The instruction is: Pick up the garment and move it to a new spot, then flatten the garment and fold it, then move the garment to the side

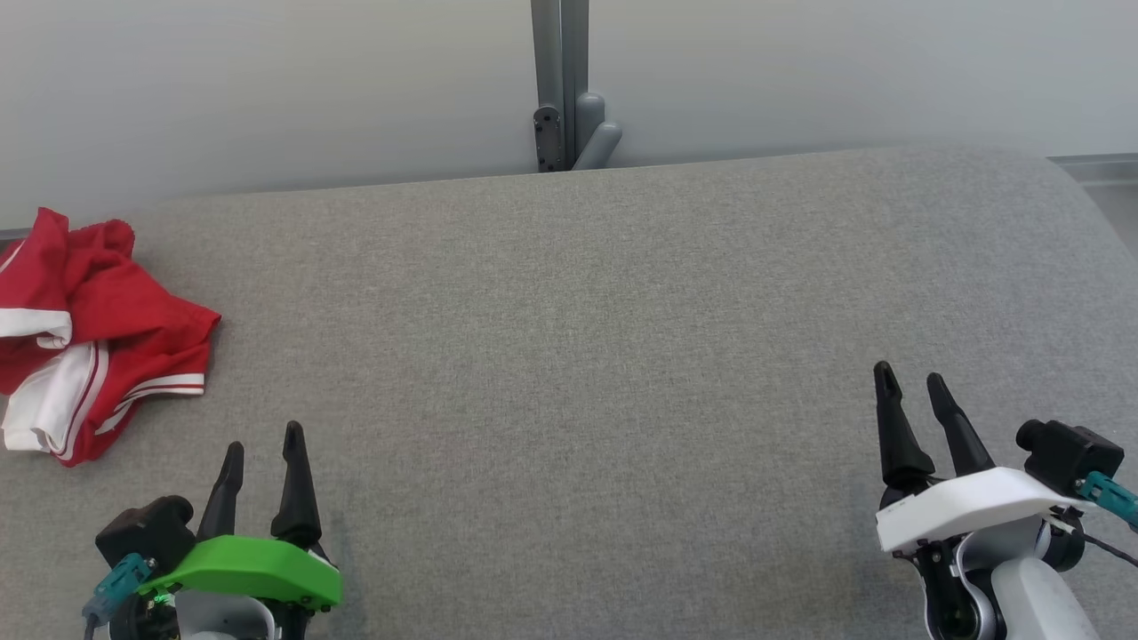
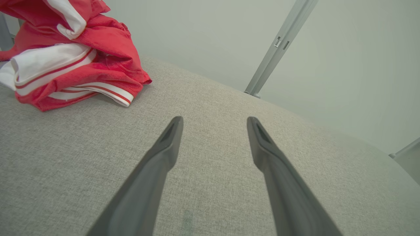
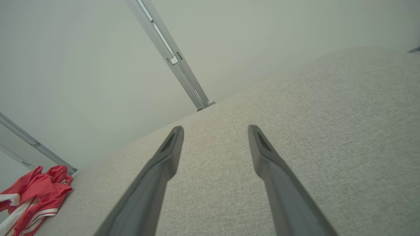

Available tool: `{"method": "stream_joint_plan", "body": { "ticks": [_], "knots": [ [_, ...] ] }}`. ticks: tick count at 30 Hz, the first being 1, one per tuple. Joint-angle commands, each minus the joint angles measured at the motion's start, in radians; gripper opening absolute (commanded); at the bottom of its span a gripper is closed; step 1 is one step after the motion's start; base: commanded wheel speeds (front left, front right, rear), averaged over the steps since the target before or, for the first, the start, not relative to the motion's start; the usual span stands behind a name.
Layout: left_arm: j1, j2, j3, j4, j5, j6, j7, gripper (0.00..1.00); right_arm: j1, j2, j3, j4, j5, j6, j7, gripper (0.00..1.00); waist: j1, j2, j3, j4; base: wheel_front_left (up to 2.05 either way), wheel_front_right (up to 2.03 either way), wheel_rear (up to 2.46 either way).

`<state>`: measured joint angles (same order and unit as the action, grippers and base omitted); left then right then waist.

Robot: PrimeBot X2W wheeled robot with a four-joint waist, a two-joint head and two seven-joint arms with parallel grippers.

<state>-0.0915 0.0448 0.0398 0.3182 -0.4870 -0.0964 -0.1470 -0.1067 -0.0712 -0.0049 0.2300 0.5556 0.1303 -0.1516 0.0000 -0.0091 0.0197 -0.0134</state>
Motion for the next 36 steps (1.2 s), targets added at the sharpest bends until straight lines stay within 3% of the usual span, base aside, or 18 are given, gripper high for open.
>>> {"method": "stream_joint_plan", "body": {
  "ticks": [1,17,36],
  "knots": [
    [0.002,0.007,-0.001,-0.001,0.033,0.002,-0.01,1.0,-0.003,-0.004,0.0,-0.004,-0.031,0.0,-0.01,1.0,0.0,0.0053,-0.001,0.0,0.0,0.0,0.0],
    [0.021,0.01,-0.013,-0.006,0.197,0.025,-0.052,1.0,0.013,0.002,-0.007,-0.023,-0.211,0.0,-0.049,1.0,0.0,0.0065,-0.004,-0.003,0.0,0.0,0.0],
    [0.032,0.009,-0.011,0.009,0.329,0.023,-0.089,1.0,0.015,0.008,-0.019,-0.007,-0.389,0.001,-0.086,1.0,0.0,0.0078,-0.001,-0.006,0.0,0.0,0.0]
  ]
}}
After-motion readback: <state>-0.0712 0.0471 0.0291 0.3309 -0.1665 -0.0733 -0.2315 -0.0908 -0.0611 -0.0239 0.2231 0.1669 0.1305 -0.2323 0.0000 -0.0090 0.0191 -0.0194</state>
